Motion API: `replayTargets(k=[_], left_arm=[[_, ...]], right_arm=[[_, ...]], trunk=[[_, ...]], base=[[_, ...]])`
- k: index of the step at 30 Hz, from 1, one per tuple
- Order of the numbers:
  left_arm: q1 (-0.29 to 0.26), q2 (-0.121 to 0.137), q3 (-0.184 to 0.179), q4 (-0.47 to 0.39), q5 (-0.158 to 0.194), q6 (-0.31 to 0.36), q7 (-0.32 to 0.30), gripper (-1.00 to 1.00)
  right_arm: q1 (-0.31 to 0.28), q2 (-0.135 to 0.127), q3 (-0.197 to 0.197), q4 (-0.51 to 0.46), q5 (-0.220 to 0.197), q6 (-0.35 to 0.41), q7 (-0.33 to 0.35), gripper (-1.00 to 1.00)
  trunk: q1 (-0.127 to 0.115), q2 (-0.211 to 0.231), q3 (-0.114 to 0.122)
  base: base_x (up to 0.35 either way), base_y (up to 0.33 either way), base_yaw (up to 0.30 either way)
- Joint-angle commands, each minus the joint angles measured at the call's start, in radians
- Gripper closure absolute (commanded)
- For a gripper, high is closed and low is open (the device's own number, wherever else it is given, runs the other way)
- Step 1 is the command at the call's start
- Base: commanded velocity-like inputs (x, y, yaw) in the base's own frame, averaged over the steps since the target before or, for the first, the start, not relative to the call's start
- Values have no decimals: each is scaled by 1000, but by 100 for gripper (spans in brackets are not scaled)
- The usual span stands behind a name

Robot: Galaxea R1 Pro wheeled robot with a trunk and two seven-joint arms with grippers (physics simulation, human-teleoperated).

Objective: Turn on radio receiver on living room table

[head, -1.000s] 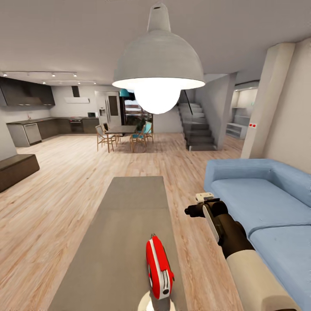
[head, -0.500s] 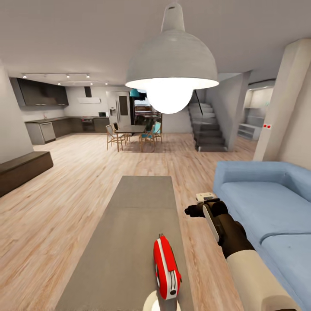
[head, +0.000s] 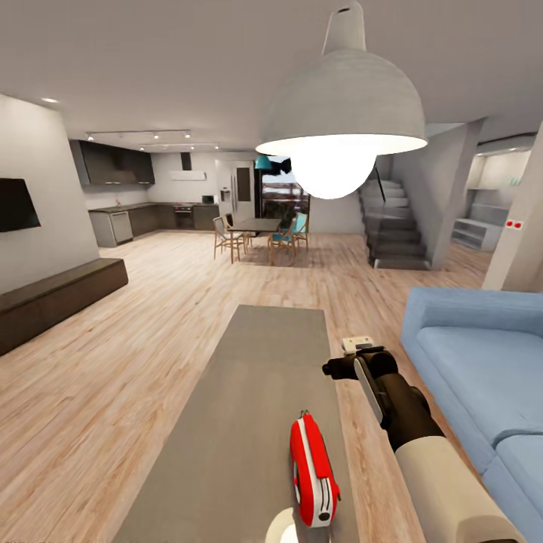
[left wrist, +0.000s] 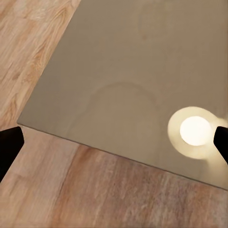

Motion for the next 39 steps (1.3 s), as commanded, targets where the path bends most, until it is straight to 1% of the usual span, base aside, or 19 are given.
replayTargets(k=[1,13,14,15,18,25,29,32,34,35,39], left_arm=[[0,0,0,0,0,0,0,-100],[0,0,0,0,1,0,0,-100],[0,0,0,0,1,0,0,-100],[0,0,0,0,1,0,0,-100],[0,0,0,0,1,0,0,-100],[0,0,-1,0,0,0,0,-100],[0,0,0,0,0,1,1,-100],[0,0,0,0,1,1,1,-100],[0,0,0,0,1,2,1,-100],[0,0,0,0,1,2,1,-100],[0,1,0,0,1,2,2,-100]], right_arm=[[0,0,-1,0,-1,0,0,-100],[0,-3,-8,9,-5,7,-3,-100],[0,-6,-9,10,-5,7,-3,-100],[0,-14,-9,11,-5,7,-2,-100],[0,-22,-8,11,-5,6,-2,-100],[0,-27,-11,12,-5,5,-2,-100],[0,-39,-13,17,-6,5,-1,-100],[0,-49,-13,47,-7,4,0,-100],[0,-54,-12,102,-10,3,2,-100],[0,-55,-10,125,-10,3,2,-100],[0,-53,-5,148,-11,2,4,-100]], trunk=[[0,0,0],[0,0,0],[0,0,0],[0,0,0],[0,0,0],[0,0,0],[0,0,0],[0,0,0],[0,0,0],[0,0,0],[0,0,0]], base=[[0,0,28],[0,0,5],[0,0,0],[0,0,0],[0,0,0],[0,0,0],[0,0,0],[0,0,0],[0,-3,0],[0,-49,0],[104,-126,0]])
